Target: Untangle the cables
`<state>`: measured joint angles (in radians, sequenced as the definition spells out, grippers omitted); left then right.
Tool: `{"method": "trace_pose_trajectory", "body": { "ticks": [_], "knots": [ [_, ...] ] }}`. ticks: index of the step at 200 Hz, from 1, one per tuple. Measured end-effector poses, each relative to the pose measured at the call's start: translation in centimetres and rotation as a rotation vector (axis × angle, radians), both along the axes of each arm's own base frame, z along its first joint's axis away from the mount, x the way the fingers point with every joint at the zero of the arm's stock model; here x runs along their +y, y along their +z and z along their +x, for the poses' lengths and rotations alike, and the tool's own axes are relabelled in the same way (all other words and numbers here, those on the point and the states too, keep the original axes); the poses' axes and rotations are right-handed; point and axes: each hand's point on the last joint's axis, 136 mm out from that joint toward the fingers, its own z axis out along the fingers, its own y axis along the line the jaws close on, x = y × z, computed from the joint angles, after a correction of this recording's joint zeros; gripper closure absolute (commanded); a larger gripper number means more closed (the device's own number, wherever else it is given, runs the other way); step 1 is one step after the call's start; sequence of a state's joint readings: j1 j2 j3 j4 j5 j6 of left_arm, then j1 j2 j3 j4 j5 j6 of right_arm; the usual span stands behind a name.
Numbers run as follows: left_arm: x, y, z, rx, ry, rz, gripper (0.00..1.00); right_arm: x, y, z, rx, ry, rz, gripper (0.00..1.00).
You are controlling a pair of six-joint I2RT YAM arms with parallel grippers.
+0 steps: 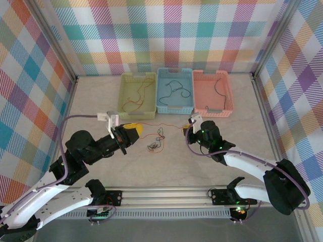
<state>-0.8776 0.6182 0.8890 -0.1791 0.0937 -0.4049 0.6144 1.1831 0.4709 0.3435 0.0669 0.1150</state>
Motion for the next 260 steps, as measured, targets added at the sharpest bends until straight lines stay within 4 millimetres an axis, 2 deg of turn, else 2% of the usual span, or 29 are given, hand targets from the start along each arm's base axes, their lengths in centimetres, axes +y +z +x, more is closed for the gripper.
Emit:
{"method": "trace_pose_trajectory", "body": {
  "ticks": [62,96,112,178,246,260],
  "knots": [
    [0.9,2.4,-0.7,0.017,0.000,0.016,1.00,0.1,-0.1,-0.1,0.004,0.006,0.001,0.83],
    [1.3,4.8,-1.1,0.004,0.000,0.001,1.00,0.1,-0.5,0.2,0.016,0.002,-0.011,0.82],
    [1.5,5.8,-1.2,-0.005,0.000,-0.010,1.00,0.1,-0.5,0.3,0.015,-0.005,-0.015,0.77],
    [2.4,10.1,-2.0,-0.059,0.001,-0.063,1.00,-0.4,-1.0,0.6,0.027,-0.034,-0.038,0.77],
    [2.9,10.5,-1.9,-0.074,0.025,-0.048,1.00,-1.0,-1.1,1.0,0.029,-0.064,-0.042,0.77],
    [2.8,10.4,-1.8,-0.072,0.025,-0.045,1.00,-1.0,-1.0,1.0,0.030,-0.061,-0.041,0.73]
  ]
}}
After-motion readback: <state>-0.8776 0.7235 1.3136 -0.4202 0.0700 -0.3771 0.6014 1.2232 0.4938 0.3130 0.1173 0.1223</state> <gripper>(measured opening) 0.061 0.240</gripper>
